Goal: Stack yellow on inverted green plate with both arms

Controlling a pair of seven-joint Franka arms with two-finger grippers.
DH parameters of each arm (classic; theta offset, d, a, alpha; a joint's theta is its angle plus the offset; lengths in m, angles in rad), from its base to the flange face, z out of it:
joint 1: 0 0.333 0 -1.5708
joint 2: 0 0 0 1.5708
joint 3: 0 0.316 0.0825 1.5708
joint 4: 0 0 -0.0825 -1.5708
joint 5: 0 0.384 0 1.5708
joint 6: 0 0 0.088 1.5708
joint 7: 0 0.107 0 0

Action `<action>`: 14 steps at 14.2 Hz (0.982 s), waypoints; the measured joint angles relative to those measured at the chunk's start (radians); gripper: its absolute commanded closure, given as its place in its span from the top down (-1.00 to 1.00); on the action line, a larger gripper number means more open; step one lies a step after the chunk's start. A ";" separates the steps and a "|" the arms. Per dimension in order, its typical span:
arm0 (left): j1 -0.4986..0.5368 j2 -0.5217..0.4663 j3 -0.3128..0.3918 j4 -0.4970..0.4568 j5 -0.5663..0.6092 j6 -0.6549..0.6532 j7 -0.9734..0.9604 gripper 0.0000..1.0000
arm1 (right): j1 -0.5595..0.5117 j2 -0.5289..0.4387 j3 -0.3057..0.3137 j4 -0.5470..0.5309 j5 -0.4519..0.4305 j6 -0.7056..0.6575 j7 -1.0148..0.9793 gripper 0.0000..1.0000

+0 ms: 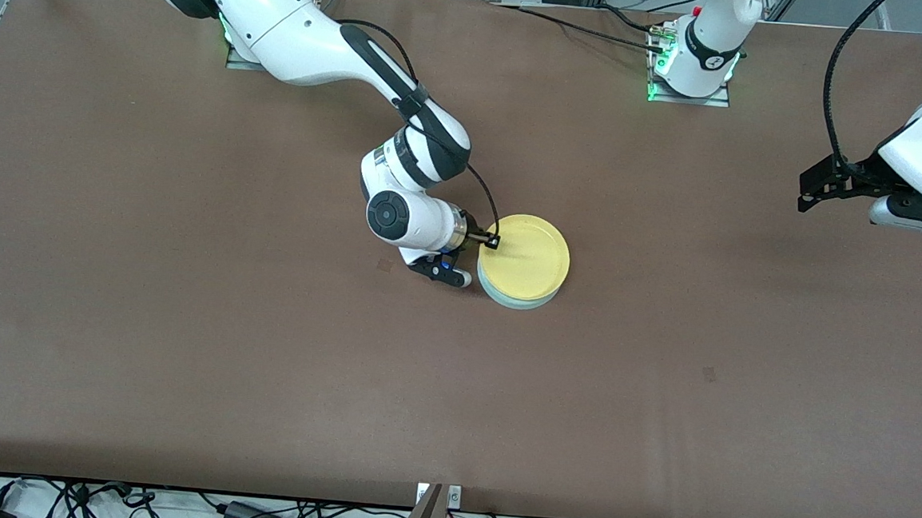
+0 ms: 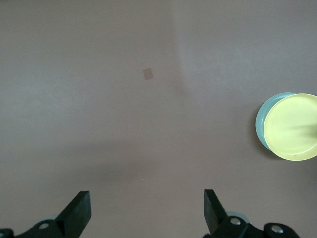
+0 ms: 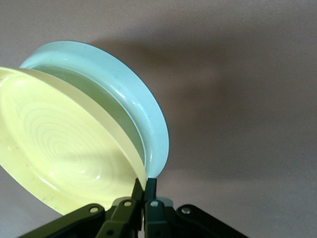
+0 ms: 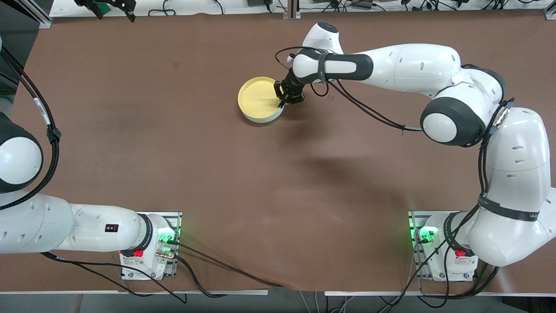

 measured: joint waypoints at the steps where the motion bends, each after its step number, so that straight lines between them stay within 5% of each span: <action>1: -0.001 0.000 -0.001 0.000 -0.001 0.000 0.000 1.00 | -0.001 0.000 -0.001 0.000 0.000 0.001 0.000 1.00; 6: -0.011 -0.001 -0.005 0.001 -0.002 0.002 0.001 1.00 | -0.007 -0.011 -0.016 0.066 -0.001 -0.024 0.020 1.00; 14: -0.013 -0.008 -0.018 -0.001 -0.002 0.003 0.002 1.00 | -0.070 -0.127 -0.245 0.261 -0.119 -0.469 -0.053 1.00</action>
